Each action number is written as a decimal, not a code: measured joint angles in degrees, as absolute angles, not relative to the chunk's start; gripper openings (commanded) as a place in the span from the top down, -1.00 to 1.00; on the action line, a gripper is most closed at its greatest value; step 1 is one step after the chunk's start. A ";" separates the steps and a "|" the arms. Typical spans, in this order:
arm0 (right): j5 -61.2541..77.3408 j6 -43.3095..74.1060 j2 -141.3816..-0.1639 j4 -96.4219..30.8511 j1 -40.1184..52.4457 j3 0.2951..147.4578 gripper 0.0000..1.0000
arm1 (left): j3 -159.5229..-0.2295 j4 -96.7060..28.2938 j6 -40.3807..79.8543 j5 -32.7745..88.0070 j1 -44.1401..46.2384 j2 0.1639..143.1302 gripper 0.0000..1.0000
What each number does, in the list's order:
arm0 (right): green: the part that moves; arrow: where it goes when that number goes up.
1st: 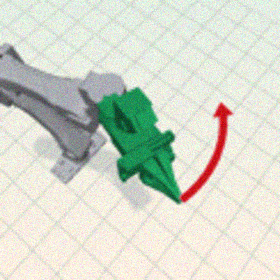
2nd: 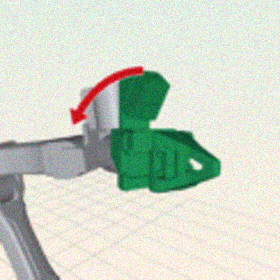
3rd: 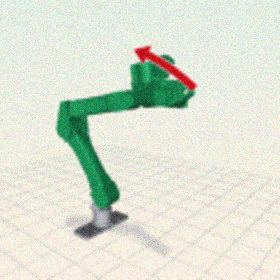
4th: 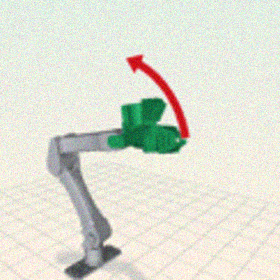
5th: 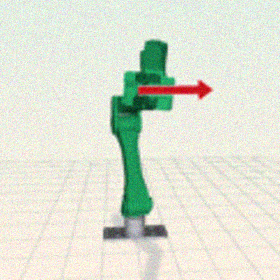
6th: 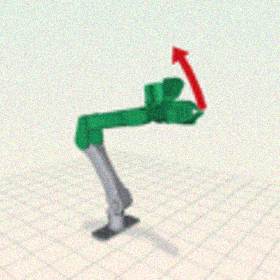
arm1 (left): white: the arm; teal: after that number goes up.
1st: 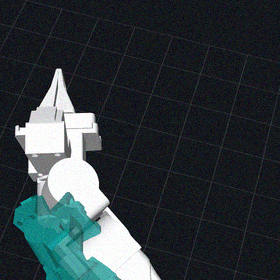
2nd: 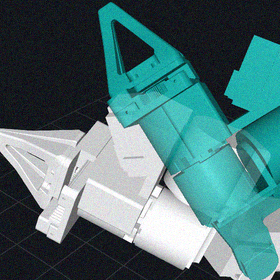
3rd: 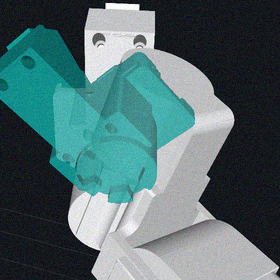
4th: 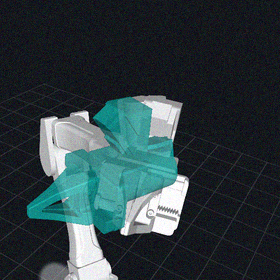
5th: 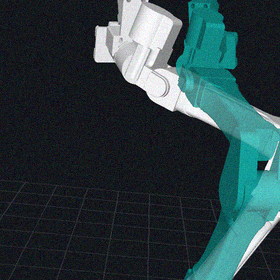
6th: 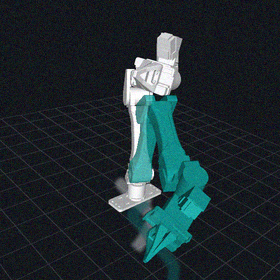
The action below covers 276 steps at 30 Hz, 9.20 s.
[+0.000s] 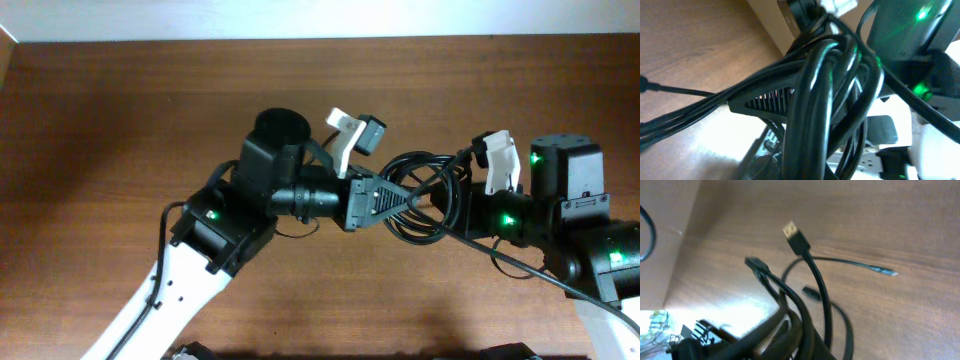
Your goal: Untangle cables
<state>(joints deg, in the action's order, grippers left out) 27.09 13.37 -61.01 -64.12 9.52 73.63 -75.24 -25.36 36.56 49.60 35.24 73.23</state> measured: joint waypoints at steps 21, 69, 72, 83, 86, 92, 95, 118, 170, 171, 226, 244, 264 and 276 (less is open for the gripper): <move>26.68 -4.73 -42.68 -68.97 9.50 73.17 -0.48 | -75.64 -52.73 -0.62 30.98 34.68 71.99 1.00; 38.20 -33.12 -45.58 -84.38 9.50 73.12 0.92 | -75.59 -45.76 4.38 23.27 40.12 62.00 -0.98; 42.81 -44.25 -45.60 -83.99 9.50 73.12 0.92 | -75.59 -47.42 4.38 23.55 40.07 62.08 -0.98; 45.52 -64.29 -45.58 -78.85 9.50 73.01 0.92 | -75.61 -50.24 3.40 45.32 40.05 62.74 -0.93; 47.00 -64.51 -45.58 -77.56 9.50 73.01 0.92 | -75.61 -50.54 2.81 45.74 40.05 66.17 -0.82; 47.51 -64.49 -45.60 -77.25 9.50 73.01 0.92 | -75.61 -50.61 2.28 49.43 40.05 69.54 1.00; 47.94 -64.53 -45.58 -77.30 9.50 73.01 0.92 | -75.61 -50.61 2.42 49.47 40.05 69.67 0.83; 45.32 -62.98 -45.58 -72.51 9.50 72.99 0.92 | -75.61 -57.74 2.39 42.44 40.05 69.67 0.92; 32.03 -26.30 -46.78 -71.37 9.50 72.88 -0.94 | -75.68 -50.68 31.77 18.72 40.05 69.97 1.00; 30.15 -21.21 -48.31 -71.09 9.50 72.88 -0.94 | -75.68 -49.56 31.77 20.29 40.05 70.00 1.00; 45.56 7.53 -77.58 -46.98 19.40 72.93 -0.99 | -75.11 -35.29 32.64 62.65 0.34 52.23 1.00; 16.91 14.15 -87.22 -63.53 4.40 73.28 -1.00 | -75.00 -30.48 33.69 61.34 -7.18 52.71 1.00; 43.44 -4.97 -69.28 -66.87 -4.58 73.08 -0.99 | -75.00 -34.70 30.26 67.72 -4.56 53.89 1.00; 46.28 -7.09 -60.42 -68.40 -4.58 73.08 -0.99 | -75.75 -45.06 22.79 50.76 17.39 63.42 -0.99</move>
